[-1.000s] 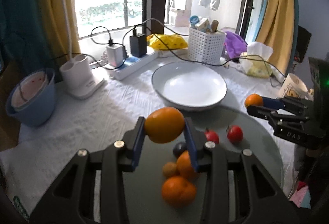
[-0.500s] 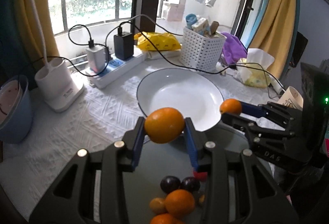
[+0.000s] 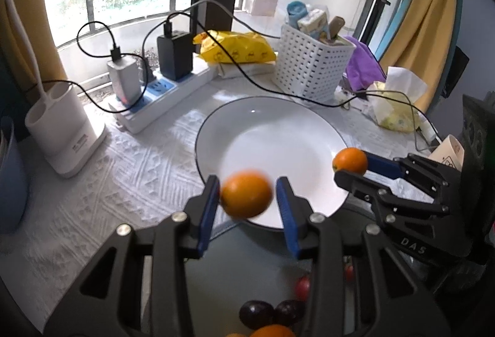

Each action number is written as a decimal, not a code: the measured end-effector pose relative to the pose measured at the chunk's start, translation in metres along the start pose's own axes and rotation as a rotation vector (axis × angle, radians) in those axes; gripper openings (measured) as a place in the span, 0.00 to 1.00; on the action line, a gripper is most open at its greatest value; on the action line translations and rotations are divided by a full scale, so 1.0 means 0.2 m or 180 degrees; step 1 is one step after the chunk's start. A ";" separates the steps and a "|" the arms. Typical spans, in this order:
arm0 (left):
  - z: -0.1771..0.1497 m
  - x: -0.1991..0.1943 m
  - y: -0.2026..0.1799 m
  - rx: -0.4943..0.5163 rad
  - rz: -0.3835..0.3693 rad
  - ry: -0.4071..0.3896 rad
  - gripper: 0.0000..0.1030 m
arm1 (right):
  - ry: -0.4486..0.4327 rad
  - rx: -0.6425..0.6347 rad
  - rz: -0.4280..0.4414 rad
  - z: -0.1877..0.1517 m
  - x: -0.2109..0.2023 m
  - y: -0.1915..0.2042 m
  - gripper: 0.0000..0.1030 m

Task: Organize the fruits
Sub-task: 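Release the left tool's tangerine on the white plate while the right tool does likewise, then move both open tools back over the fruit on the grey mat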

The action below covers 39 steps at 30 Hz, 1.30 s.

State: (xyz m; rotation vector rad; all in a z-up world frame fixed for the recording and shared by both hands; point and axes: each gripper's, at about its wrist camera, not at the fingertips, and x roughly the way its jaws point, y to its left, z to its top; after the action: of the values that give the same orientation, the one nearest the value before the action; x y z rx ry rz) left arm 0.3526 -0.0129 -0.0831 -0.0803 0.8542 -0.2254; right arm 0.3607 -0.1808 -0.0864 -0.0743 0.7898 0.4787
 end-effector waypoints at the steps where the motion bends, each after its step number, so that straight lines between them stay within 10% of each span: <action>1: 0.00 0.00 0.00 0.0012 0.0000 0.0006 0.38 | -0.0002 0.0009 0.0002 0.00 0.00 -0.01 0.39; 39: -0.28 -0.49 0.01 0.0016 0.0113 -0.0394 0.44 | -0.0213 -0.0068 -0.0065 -0.14 -0.37 0.24 0.40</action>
State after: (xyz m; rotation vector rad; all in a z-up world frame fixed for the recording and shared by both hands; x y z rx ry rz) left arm 0.2497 0.0134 -0.0481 -0.0737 0.7313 -0.1872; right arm 0.2774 -0.1739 -0.0486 -0.0856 0.7177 0.4681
